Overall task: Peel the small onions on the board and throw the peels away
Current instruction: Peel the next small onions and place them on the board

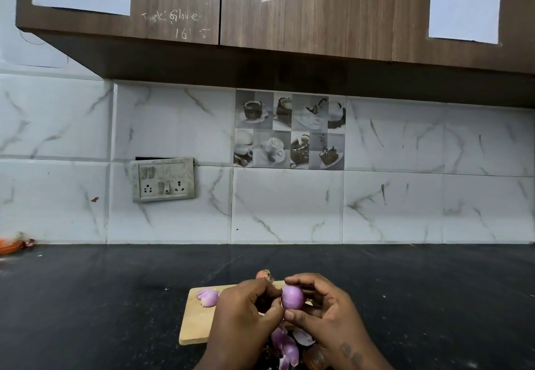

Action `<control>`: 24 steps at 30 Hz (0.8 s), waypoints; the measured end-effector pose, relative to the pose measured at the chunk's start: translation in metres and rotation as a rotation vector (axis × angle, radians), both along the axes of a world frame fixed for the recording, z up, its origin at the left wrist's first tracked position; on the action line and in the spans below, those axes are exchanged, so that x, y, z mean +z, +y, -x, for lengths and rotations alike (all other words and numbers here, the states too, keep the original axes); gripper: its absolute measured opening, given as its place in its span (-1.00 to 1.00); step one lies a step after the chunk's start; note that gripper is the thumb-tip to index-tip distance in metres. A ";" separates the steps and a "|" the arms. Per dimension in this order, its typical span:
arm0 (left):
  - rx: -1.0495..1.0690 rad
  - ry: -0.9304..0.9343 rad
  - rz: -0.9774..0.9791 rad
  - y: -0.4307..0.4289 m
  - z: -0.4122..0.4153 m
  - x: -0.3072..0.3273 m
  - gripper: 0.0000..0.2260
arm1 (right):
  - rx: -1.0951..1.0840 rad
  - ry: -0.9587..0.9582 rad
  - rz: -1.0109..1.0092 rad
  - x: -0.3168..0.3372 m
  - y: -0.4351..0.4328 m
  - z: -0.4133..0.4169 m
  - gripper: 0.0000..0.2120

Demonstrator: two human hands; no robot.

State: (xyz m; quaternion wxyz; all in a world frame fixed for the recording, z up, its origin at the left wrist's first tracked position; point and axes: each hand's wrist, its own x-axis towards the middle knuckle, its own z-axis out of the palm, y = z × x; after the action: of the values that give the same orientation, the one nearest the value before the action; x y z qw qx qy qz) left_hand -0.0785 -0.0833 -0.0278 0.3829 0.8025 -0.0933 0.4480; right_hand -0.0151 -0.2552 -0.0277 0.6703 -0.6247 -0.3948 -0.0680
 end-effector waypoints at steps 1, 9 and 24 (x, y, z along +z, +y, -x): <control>0.000 -0.003 -0.004 0.000 0.000 0.000 -0.89 | 0.009 0.005 -0.002 0.001 -0.001 0.000 -0.58; -0.154 0.079 0.148 -0.002 0.007 0.006 -0.75 | 0.080 0.057 -0.086 0.004 -0.002 0.001 -0.58; 0.059 0.041 -0.102 0.001 0.004 -0.003 -0.79 | -0.016 0.035 -0.043 0.005 -0.005 0.000 -0.54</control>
State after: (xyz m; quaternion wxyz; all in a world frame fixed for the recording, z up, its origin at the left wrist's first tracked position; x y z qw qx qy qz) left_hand -0.0822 -0.0822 -0.0303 0.3299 0.8324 -0.0846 0.4372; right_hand -0.0152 -0.2607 -0.0229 0.6896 -0.6144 -0.3767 -0.0708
